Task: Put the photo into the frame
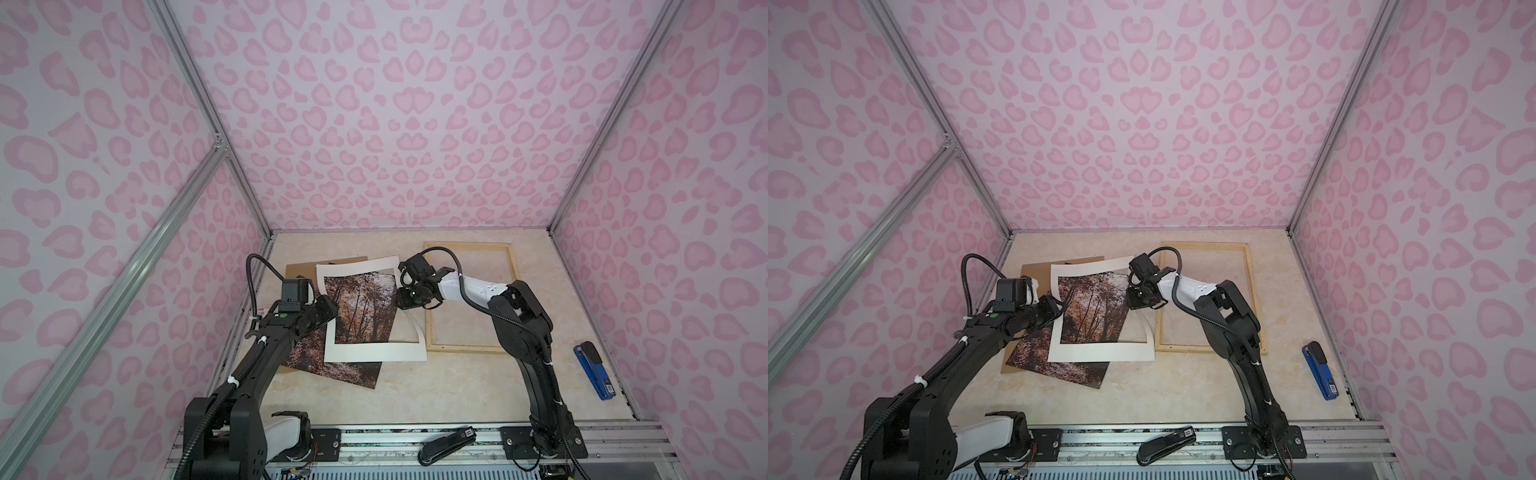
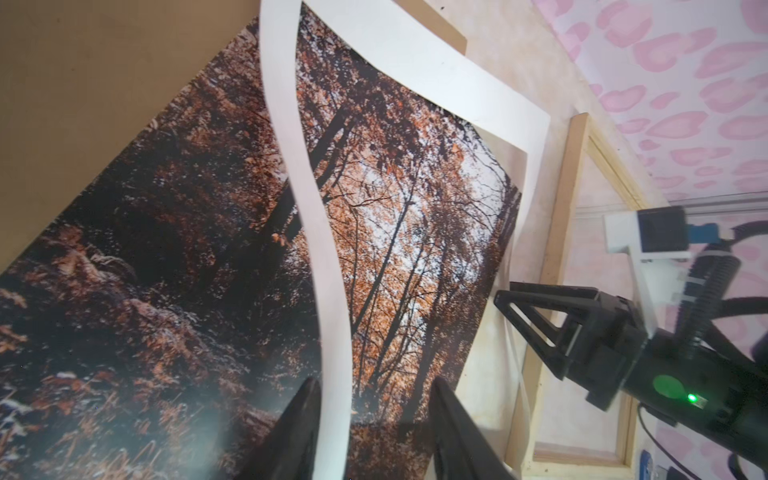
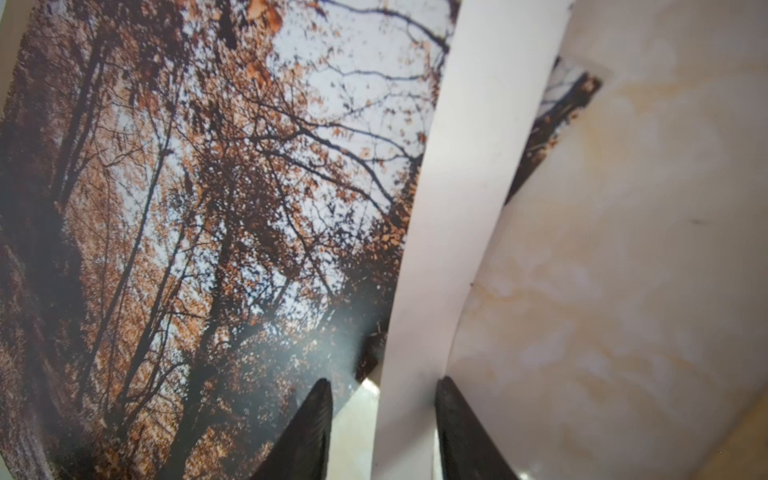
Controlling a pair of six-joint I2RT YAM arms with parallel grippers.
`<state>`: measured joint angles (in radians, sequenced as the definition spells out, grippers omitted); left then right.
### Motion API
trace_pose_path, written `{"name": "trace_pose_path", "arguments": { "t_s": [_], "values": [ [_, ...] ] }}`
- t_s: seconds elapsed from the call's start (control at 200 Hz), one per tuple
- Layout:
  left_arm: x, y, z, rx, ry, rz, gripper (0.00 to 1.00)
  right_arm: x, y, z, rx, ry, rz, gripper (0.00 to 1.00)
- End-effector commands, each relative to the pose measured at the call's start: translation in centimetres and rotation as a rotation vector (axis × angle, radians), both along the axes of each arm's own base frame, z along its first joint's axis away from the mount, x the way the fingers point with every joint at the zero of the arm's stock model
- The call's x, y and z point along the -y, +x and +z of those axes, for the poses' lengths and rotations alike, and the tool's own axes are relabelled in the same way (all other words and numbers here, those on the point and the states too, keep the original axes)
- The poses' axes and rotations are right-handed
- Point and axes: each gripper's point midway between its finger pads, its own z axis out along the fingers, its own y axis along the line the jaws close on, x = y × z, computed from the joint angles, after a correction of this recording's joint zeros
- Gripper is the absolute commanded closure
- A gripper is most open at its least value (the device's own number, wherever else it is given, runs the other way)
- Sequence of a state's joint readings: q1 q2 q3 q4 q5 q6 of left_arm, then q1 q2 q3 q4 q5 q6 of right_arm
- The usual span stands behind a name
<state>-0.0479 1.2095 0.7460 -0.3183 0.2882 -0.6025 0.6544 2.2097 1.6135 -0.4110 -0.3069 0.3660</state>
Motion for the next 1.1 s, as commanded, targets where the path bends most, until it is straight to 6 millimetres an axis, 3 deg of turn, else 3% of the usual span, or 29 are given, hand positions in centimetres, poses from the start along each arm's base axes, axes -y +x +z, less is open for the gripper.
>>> {"name": "trace_pose_path", "arguments": {
  "t_s": [0.0, 0.2, 0.385, 0.615, 0.775, 0.954, 1.094],
  "values": [
    [1.0, -0.1, 1.2, 0.026, -0.053, -0.035, 0.54, 1.2, -1.6, -1.5, -0.072, -0.057, -0.007, 0.57],
    [1.5, -0.6, 1.0, 0.017, -0.086, -0.046, 0.58, 1.1, -1.4, -1.3, -0.066, -0.052, -0.009, 0.57],
    [0.7, -0.9, 1.1, 0.013, -0.042, -0.020, 0.63, 1.1, -1.4, -1.0, -0.060, -0.051, -0.007, 0.56],
    [0.4, -0.6, 2.0, 0.015, -0.021, -0.013, 0.89, 1.6, -0.2, 0.4, -0.027, -0.029, -0.012, 0.49],
    [0.4, 0.2, 3.3, 0.032, -0.016, -0.020, 0.96, 2.2, 1.3, 3.1, 0.018, 0.018, -0.016, 0.45],
    [1.0, 1.4, 6.8, 0.090, -0.028, -0.060, 0.96, 4.7, 3.2, 6.1, 0.077, 0.043, -0.061, 0.43],
    [2.0, 2.2, 10.1, 0.148, -0.061, -0.112, 0.96, 9.4, 4.5, 6.6, 0.091, 0.015, -0.147, 0.41]
  ]
}}
